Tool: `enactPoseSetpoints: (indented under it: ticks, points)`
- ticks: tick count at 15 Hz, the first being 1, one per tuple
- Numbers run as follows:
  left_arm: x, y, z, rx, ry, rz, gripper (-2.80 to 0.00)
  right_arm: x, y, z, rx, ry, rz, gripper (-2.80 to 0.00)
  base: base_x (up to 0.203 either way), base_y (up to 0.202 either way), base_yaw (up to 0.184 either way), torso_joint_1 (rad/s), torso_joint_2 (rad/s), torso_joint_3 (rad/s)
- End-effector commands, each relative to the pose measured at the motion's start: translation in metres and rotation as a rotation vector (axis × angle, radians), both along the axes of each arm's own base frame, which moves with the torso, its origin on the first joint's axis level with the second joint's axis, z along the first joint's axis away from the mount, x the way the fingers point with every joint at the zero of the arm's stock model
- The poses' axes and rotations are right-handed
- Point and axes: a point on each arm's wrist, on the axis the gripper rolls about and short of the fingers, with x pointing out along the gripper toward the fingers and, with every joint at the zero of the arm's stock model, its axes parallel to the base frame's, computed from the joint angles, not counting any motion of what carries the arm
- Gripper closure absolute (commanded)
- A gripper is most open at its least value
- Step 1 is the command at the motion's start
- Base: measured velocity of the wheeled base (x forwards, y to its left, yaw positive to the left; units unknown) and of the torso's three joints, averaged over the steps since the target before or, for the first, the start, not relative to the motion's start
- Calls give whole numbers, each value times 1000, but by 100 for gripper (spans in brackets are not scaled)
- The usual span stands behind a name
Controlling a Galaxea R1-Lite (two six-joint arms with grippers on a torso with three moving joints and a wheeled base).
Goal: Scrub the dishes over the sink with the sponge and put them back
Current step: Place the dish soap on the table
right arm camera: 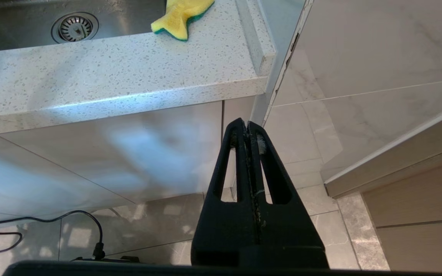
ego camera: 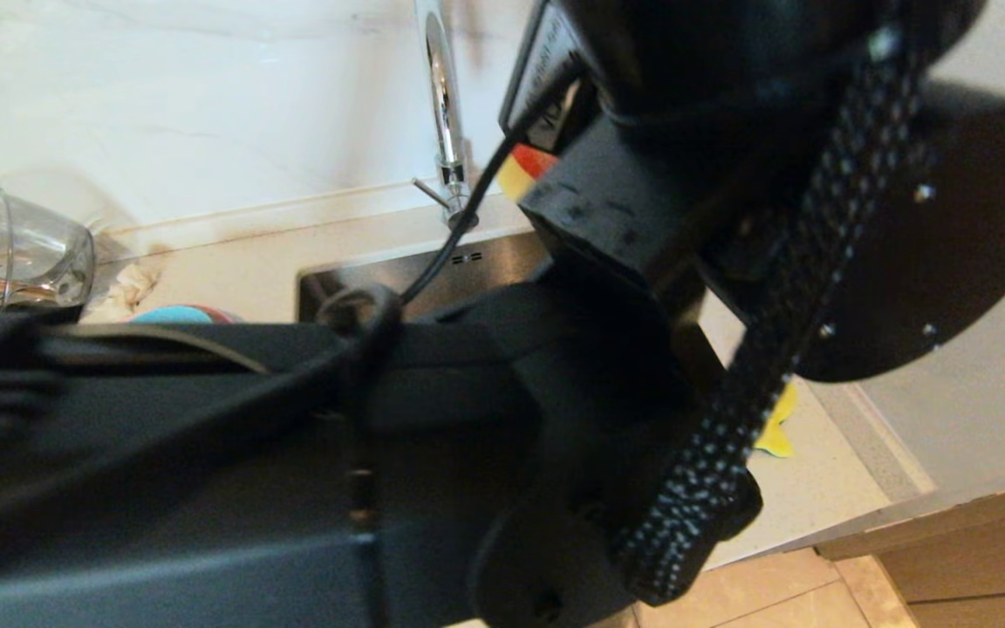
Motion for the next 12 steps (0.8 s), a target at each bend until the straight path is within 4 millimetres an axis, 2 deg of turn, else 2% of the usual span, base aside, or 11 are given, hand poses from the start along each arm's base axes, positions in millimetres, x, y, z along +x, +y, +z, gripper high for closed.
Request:
enactPoseSetpoints:
  ticks: [1, 5, 8, 10, 12]
  points:
    - [-17, 44, 46, -107, -64, -18, 0, 0, 0, 0, 0, -1, 1, 0, 0, 0, 0, 0, 0, 0]
    - [-38, 99, 89, -231, -121, -25, 0, 0, 0, 0, 0, -1, 1, 0, 0, 0, 0, 0, 0, 0]
    - [-47, 130, 108, -294, -147, -15, 0, 0, 0, 0, 0, -1, 1, 0, 0, 0, 0, 0, 0, 0]
    - [-44, 135, 109, -292, -148, 3, 0, 0, 0, 0, 0, -1, 1, 0, 0, 0, 0, 0, 0, 0]
    - [-43, 131, 106, -292, -147, 3, 0, 0, 0, 0, 0, -1, 1, 0, 0, 0, 0, 0, 0, 0]
